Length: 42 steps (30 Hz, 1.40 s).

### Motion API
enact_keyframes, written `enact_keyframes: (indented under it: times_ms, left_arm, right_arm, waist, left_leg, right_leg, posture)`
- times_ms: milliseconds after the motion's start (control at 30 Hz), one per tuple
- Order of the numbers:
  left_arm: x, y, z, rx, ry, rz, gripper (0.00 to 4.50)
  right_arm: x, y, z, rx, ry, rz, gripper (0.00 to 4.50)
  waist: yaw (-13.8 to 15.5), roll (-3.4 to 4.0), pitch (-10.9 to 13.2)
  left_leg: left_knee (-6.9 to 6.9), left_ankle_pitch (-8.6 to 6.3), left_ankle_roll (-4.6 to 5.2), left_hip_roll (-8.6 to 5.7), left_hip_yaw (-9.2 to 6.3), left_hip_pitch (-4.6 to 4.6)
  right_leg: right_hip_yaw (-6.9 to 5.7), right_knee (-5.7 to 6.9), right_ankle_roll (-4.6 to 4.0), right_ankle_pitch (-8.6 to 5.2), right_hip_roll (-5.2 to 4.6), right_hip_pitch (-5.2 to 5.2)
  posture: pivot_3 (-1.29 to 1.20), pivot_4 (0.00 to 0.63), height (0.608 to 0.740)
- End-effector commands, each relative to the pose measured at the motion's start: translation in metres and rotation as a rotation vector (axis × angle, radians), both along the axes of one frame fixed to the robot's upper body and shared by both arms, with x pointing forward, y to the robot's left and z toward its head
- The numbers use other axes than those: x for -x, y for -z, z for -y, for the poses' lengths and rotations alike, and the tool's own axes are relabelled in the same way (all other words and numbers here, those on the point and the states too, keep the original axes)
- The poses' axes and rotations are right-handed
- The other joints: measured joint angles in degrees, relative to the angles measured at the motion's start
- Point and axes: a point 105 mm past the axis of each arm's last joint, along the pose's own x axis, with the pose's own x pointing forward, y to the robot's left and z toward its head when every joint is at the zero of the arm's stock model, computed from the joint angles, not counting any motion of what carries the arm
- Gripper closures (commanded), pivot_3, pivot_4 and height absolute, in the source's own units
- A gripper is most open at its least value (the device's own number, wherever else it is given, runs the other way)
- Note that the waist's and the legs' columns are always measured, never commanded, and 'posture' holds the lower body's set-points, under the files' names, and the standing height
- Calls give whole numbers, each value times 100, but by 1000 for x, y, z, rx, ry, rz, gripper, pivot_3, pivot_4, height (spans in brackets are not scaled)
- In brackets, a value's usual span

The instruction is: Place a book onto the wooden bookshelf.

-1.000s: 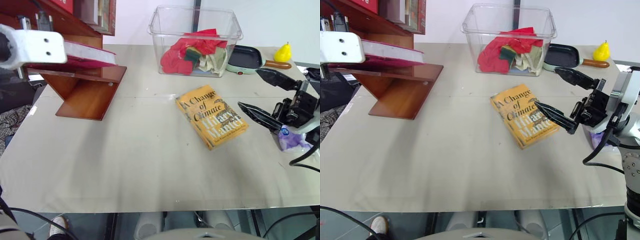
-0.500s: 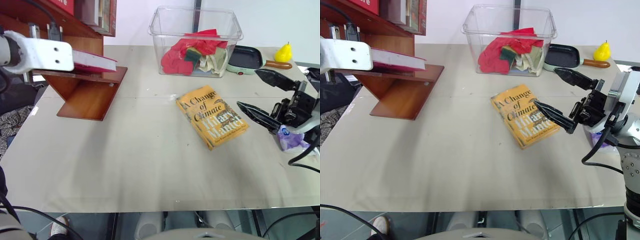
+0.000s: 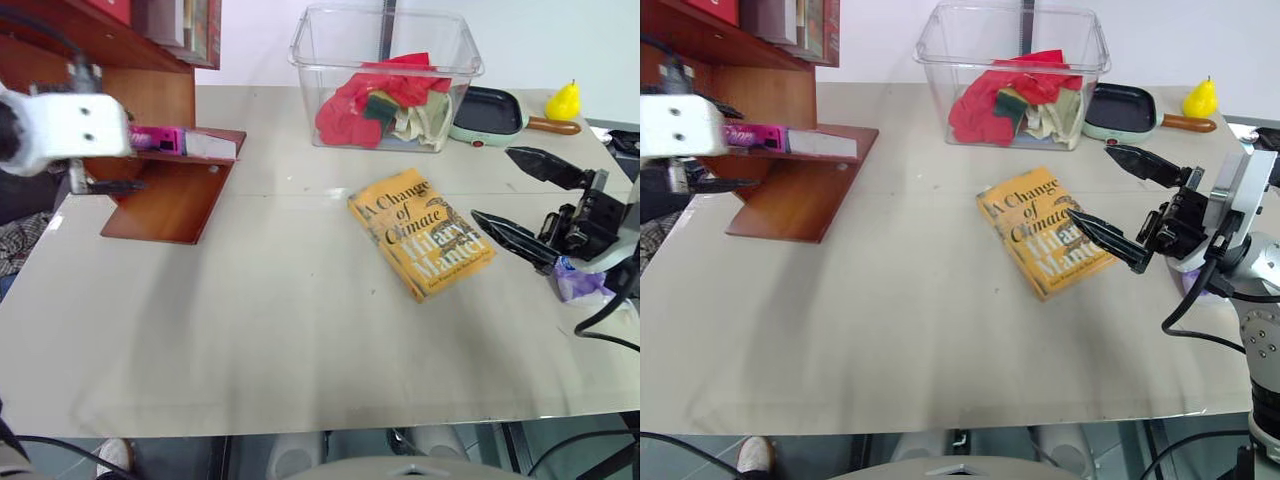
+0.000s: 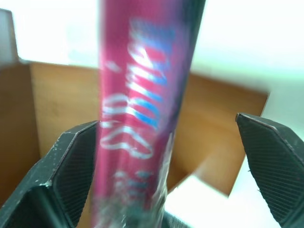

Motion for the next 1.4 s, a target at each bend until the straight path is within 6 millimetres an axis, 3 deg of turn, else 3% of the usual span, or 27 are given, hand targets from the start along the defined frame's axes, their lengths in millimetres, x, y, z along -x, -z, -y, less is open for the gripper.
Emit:
enact_keyframes:
  times_ms: [33, 167, 400, 633, 833, 900, 1033, 1133, 1400]
  left_arm:
    - [30, -33, 31, 170, 118, 62, 46]
    - [51, -35, 62, 318, 209, -19, 46]
    - [69, -10, 110, 640, 358, -231, 46]
    - [48, 31, 158, 979, 418, -260, 46]
    - [12, 67, 174, 1202, 293, -168, 46]
    - [11, 80, 183, 1254, 308, -187, 46]
    - [8, 114, 190, 1247, 254, -264, 46]
    - [13, 141, 183, 1227, 199, -338, 46]
    - [30, 176, 138, 1170, 68, -363, 46]
  right_arm:
    - [-1, -10, -1, 9, -30, 38, 0]
    - [-5, -13, -2, 12, -50, 39, 0]
    - [-4, -13, 0, 21, -44, 28, 0]
    - [6, -10, 8, 52, 33, -2, 0]
    - [12, 10, 13, 71, 103, -76, 0]
    - [11, 20, 16, 90, 151, -103, 0]
    - [14, 33, 23, 97, 206, -153, 0]
    - [17, 49, 32, 132, 258, -209, 0]
    - [27, 93, 73, 247, 402, -360, 0]
  waist:
    - [3, 0, 0]
    - [5, -4, 3]
    - [11, -4, 3]
    - [27, -3, -3]
    - [27, -3, -11]
    - [25, -3, -12]
    - [14, -2, -14]
    - [11, -2, -16]
    - [20, -1, -24]
  left_leg:
    - [0, 0, 0, -1, 1, -1]
    - [-1, 0, 0, 1, -2, 0]
    - [3, 0, 0, 5, -11, 9]
    - [12, 1, -1, 2, -15, 7]
    - [11, 1, -1, -24, -15, 12]
    - [12, 1, -1, -27, -18, 12]
    - [13, 1, -1, -31, -18, 15]
    - [12, 1, -1, -31, -17, 16]
    - [12, 1, 0, -30, -17, 19]
  right_leg:
    - [0, 1, 0, 0, 0, -2]
    - [-2, 2, 7, -6, 4, -3]
    - [0, 13, 16, -11, 18, 0]
    - [3, 14, -1, 2, 19, 7]
    - [10, 14, -2, 4, 14, 11]
    - [9, 15, -3, 4, 13, 12]
    - [12, 14, -4, 4, 12, 15]
    - [13, 14, -4, 3, 12, 15]
    - [10, 12, -26, -11, 8, 19]
  posture:
    - [0, 150, 740]
    - [0, 150, 740]
    - [0, 150, 740]
    - [0, 150, 740]
    - [0, 150, 740]
    - [0, 150, 740]
    - [0, 150, 740]
    - [0, 150, 740]
    - [0, 150, 740]
